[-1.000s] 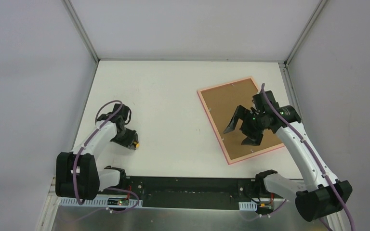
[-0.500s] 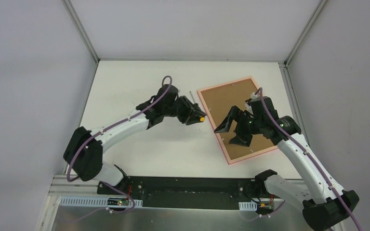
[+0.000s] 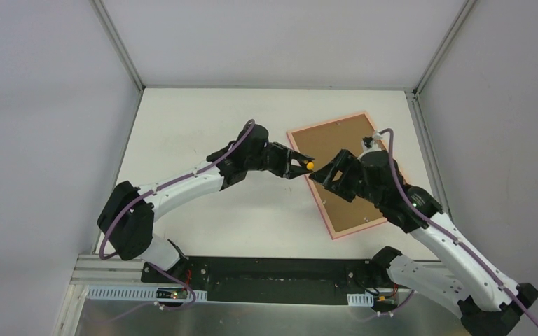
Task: Take the photo out of the frame
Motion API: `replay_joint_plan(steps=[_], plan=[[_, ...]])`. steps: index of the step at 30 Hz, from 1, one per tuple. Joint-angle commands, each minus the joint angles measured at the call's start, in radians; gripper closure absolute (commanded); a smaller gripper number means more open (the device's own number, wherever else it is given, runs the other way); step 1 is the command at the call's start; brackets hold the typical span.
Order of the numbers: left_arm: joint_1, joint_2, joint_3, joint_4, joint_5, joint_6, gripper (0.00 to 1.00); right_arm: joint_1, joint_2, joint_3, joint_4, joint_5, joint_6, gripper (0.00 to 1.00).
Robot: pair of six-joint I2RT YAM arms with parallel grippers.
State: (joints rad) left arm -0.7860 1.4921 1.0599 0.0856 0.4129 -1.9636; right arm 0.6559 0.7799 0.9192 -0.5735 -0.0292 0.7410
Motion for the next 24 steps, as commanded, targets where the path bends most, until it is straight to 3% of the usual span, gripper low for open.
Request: replay_joint_plan(steps=[1, 5, 18, 24], plan=[[-0.011, 0.006, 0.068, 0.055, -0.002, -0.119, 1.0, 0.124, 0.096, 0.061, 0.082, 0.26, 0.009, 0.31], [-0.025, 0.011, 0.073, 0.052, 0.005, -0.128, 1.0, 0.172, 0.149, 0.102, 0.069, 0.397, 0.004, 0.33], [-0.028, 0.015, 0.055, 0.061, 0.009, -0.13, 1.0, 0.183, 0.143, 0.152, 0.085, 0.442, -0.006, 0.31], [-0.028, 0.022, 0.079, 0.068, 0.021, -0.135, 1.0, 0.182, 0.205, 0.16, 0.117, 0.463, -0.037, 0.43]])
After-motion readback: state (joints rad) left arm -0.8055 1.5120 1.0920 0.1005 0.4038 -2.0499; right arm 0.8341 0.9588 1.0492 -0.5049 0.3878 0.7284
